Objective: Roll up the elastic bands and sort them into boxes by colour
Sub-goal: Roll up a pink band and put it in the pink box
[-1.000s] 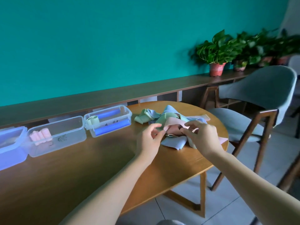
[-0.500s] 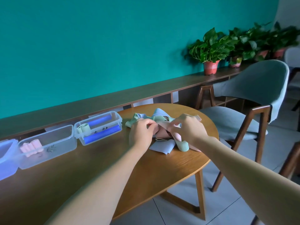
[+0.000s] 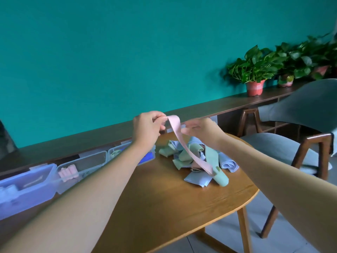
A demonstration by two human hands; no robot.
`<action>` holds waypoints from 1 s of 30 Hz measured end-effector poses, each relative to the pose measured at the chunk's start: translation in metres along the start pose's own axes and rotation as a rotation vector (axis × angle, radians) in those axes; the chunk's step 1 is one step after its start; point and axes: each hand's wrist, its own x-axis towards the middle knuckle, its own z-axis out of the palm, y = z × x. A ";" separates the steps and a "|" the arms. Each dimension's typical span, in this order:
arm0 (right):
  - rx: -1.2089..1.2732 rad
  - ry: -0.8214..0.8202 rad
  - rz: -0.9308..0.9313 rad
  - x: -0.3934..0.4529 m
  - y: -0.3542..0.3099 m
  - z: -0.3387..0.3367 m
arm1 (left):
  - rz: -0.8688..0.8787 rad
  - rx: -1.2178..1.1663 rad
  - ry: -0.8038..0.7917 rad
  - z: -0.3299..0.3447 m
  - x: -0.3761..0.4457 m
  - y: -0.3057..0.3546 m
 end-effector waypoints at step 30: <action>0.654 -0.467 -0.260 -0.089 -0.240 0.123 | -0.084 0.541 -0.213 -0.304 -0.092 0.073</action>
